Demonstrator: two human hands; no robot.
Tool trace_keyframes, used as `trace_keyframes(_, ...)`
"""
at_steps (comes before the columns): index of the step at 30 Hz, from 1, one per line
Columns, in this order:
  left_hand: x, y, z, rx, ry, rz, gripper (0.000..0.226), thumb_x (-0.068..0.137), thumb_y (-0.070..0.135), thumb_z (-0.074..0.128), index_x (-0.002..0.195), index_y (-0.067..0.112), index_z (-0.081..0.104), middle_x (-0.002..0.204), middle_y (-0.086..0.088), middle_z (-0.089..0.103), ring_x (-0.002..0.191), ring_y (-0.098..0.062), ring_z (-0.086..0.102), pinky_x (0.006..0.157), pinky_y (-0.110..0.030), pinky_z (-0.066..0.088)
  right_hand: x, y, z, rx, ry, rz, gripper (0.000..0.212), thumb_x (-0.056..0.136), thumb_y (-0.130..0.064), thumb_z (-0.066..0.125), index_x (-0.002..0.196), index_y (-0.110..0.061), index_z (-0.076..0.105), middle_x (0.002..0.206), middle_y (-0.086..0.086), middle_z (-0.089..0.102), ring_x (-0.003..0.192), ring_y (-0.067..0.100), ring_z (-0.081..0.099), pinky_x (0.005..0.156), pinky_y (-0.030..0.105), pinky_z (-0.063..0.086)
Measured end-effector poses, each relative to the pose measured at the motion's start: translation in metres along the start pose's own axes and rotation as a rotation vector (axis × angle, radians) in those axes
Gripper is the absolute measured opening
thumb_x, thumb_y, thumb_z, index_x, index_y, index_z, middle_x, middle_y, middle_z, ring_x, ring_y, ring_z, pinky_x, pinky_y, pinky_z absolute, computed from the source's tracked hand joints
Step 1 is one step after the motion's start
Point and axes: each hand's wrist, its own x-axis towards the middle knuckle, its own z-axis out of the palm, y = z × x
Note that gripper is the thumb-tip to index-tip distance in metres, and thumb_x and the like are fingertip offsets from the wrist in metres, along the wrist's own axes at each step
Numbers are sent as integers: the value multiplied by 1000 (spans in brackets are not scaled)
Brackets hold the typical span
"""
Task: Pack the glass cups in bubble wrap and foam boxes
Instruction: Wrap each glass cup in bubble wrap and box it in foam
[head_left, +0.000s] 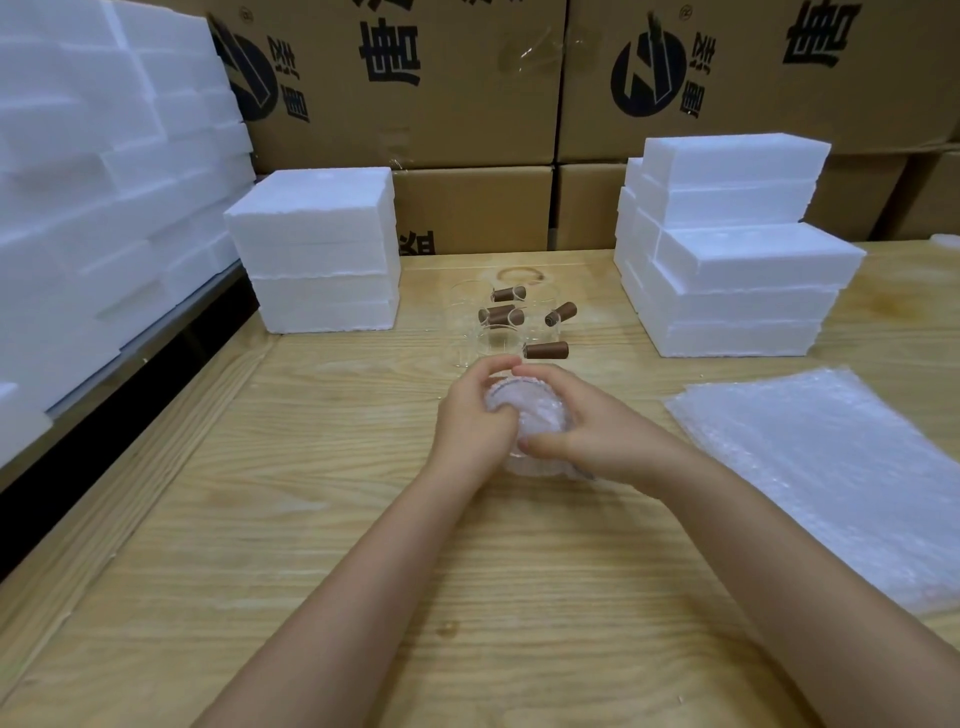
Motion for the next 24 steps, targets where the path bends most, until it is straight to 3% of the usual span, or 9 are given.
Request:
trace_keyframes(2,-4,0,4,-33,14,2,59,74,-14,42,108,29,62,98,6,67,88,-4,65,67,-12,51,2,3,6,37,121,38,61,79,-3,64,130,-33,47,117,6,62,101,25,65,85,46,55)
trace_keyframes(3,-6,1,6,-53,16,-1,56,75,-12,46,108,30,62,101,3,68,90,-6,66,69,-15,52,3,6,8,69,170,58,60,78,0,62,126,-32,49,111,8,64,95,27,67,82,48,56)
trace_keyframes(6,-10,3,10,-82,-48,22,51,68,10,60,117,26,59,116,-2,66,106,-15,64,88,-28,53,5,10,6,72,345,77,49,75,1,57,111,-32,57,97,2,67,80,17,67,59,30,58)
trace_keyframes(9,-12,4,15,-140,-154,-31,54,62,23,61,115,33,54,118,1,63,107,-14,63,90,-32,54,5,12,1,81,464,65,40,73,1,58,92,-34,60,83,-8,66,68,9,64,42,19,46)
trace_keyframes(12,-12,0,21,-91,-62,-31,40,73,15,55,107,37,55,103,7,66,94,-9,64,79,-28,56,2,8,3,0,387,13,44,72,-1,57,98,-36,59,85,-12,67,75,10,65,52,23,51)
trace_keyframes(15,-10,-3,17,-41,84,-33,49,80,-4,43,106,35,57,103,1,67,90,-11,64,75,-34,58,3,4,6,52,196,-53,38,81,-10,61,108,-37,58,94,-17,66,92,6,65,74,27,56)
trace_keyframes(17,-8,-4,15,-31,110,-43,49,81,-6,42,107,33,58,105,-2,67,90,-15,64,76,-32,57,5,5,7,61,202,-41,30,89,-19,56,115,-34,59,103,-16,65,98,8,62,82,29,54)
trace_keyframes(20,-12,-2,19,-33,47,-49,43,81,1,48,110,31,56,105,0,67,94,-18,64,79,-31,55,7,9,8,-63,372,-50,31,92,-14,49,117,-27,61,102,-8,65,91,6,59,69,10,45)
trace_keyframes(24,-21,3,24,-151,-40,10,48,71,31,57,118,21,55,112,-2,65,104,-18,62,89,-32,51,5,12,3,-163,512,-52,32,84,-7,49,98,-31,65,82,-12,66,74,2,59,54,11,40)
